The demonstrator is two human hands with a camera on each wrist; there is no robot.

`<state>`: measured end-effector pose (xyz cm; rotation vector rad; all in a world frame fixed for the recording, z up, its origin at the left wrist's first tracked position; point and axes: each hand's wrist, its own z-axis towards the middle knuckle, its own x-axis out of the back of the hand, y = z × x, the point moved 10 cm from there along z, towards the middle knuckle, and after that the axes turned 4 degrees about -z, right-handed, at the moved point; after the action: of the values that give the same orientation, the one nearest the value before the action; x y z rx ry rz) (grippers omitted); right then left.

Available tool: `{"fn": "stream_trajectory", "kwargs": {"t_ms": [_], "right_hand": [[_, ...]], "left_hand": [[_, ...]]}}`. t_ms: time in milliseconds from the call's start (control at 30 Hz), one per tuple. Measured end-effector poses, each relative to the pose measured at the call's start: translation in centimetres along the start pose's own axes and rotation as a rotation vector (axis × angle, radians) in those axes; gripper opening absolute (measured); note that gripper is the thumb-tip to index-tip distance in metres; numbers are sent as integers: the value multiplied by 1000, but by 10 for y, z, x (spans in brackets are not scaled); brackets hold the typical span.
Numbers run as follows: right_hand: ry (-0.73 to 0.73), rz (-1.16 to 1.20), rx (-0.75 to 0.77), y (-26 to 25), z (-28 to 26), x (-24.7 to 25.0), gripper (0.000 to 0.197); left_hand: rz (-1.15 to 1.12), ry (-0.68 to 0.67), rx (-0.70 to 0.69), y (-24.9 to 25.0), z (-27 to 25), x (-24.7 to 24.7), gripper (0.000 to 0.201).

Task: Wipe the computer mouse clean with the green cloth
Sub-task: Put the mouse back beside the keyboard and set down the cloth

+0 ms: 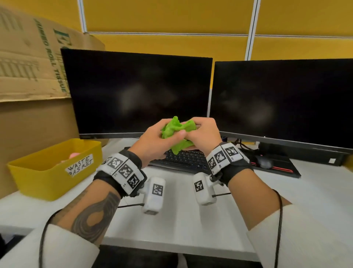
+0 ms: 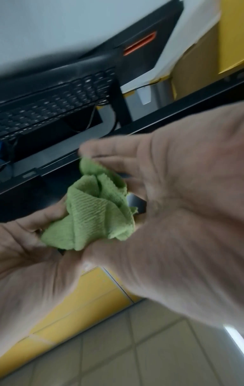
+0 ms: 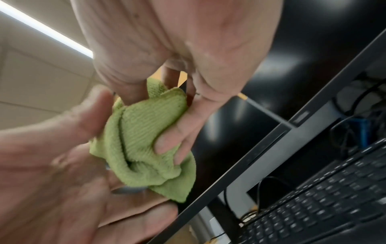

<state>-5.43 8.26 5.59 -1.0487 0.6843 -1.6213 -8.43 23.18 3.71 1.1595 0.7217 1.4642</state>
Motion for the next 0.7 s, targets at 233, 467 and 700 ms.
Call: {"fn": "stream_trajectory", "kwargs": {"t_ms": [233, 467, 700], "right_hand": [[-272, 241, -8, -49, 0, -123, 18], [-512, 167, 5, -96, -7, -243, 58], [-422, -100, 51, -97, 1, -299, 42]], "left_hand": [[-139, 239, -44, 1, -48, 123, 33], [293, 605, 41, -24, -89, 278, 38], [720, 515, 317, -47, -98, 327, 45]]}}
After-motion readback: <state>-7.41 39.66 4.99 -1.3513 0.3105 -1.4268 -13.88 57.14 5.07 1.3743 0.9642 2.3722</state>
